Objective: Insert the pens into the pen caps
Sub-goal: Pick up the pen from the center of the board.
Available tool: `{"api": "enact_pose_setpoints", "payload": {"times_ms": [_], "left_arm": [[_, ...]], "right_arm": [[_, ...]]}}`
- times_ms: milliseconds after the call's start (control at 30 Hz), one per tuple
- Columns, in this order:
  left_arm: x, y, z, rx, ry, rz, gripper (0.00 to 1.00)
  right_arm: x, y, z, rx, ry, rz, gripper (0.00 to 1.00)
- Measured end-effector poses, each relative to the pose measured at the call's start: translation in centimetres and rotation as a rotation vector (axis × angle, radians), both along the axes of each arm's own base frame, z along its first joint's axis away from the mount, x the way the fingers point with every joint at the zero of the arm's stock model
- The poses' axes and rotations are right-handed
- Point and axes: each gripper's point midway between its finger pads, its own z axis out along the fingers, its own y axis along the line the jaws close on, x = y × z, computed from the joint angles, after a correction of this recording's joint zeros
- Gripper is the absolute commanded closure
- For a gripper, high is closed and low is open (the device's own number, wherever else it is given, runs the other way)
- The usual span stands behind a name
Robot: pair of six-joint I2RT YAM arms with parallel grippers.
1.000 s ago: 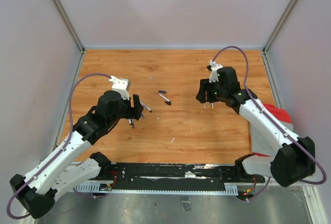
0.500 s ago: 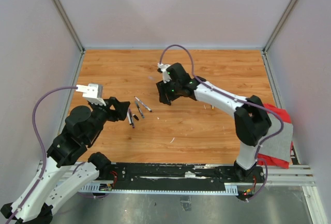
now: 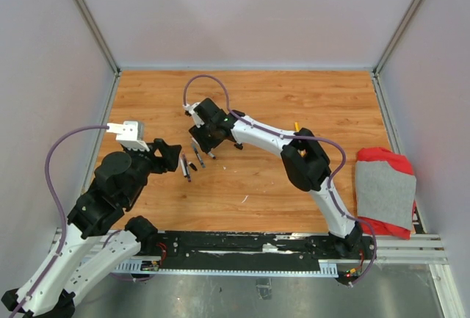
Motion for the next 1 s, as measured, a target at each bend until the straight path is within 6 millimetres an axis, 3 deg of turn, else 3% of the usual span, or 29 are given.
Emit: {"api": "enact_pose_setpoints", "payload": {"times_ms": [200, 633, 1000], "left_arm": [[0.1, 0.0, -0.2, 0.005, 0.004, 0.004, 0.23], [0.2, 0.0, -0.6, 0.012, 0.014, 0.005, 0.23], [0.2, 0.0, -0.6, 0.013, 0.015, 0.006, 0.23]], "right_arm": [[0.8, -0.4, -1.6, -0.067, -0.022, 0.001, 0.50], [0.2, -0.6, -2.8, -0.117, -0.017, 0.031, 0.55], [-0.2, -0.9, -3.5, -0.178, -0.025, 0.025, 0.68]]}}
